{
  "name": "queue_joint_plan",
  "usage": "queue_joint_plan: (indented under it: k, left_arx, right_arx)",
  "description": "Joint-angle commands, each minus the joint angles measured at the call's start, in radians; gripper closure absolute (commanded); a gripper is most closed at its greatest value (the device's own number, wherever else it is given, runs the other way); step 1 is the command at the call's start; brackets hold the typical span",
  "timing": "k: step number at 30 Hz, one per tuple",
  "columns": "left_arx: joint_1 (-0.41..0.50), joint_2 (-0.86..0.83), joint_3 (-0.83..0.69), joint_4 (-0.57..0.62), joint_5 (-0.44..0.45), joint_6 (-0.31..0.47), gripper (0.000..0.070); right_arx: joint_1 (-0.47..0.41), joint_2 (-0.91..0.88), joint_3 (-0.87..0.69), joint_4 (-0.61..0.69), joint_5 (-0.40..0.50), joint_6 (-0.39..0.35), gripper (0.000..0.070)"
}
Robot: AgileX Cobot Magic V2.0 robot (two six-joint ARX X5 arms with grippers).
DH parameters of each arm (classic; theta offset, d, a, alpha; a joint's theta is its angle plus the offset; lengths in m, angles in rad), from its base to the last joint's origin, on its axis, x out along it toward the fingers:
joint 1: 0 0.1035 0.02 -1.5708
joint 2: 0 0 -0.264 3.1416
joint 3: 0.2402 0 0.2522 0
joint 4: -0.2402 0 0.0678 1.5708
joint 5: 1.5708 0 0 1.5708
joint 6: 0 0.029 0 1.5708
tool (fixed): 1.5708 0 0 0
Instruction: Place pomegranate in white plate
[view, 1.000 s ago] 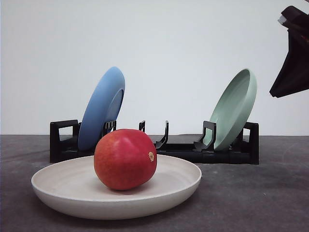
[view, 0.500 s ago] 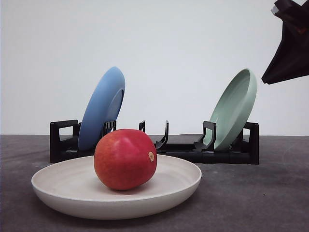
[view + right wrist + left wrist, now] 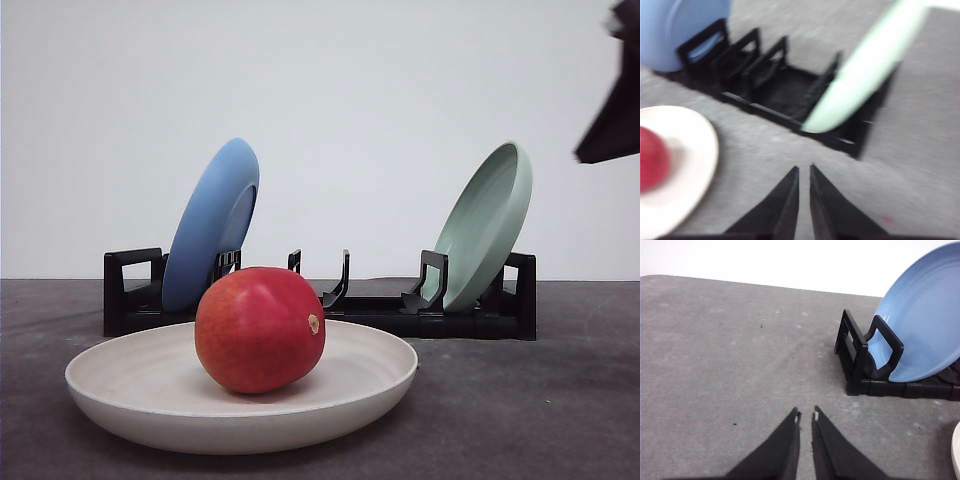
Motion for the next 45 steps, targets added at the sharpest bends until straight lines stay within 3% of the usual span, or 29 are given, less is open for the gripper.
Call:
queue_joint_plan:
  k: [1,9,16,22,45]
  left_arx:
    - [0.001,0.000,-0.011,-0.003,-0.004,0.007,0.0673]
    - [0.001,0.000,-0.011,-0.003,-0.004,0.007,0.0673]
    - [0.001,0.000,-0.011,-0.003,-0.004,0.007,0.0673]
    - [0.001,0.000,-0.011,-0.003,-0.004,0.007,0.0673]
    - [0.001,0.000,-0.011,-0.003,-0.004,0.007,0.0673]
  right_arx:
    - [-0.025,-0.055,-0.043,0.012,0.018,-0.014,0.0667]
    - [-0.186,-0.379,-0.240,0.051,0.075,-0.011,0.0667]
    - [-0.283,-0.532,-0.339,0.079,0.078,-0.011,0.0667]
    - [-0.293,-0.589,-0.415,0.177,0.077,-0.011,0.0667]
    - [-0.294,-0.639,-0.422,0.169,0.074,-0.008,0.0667]
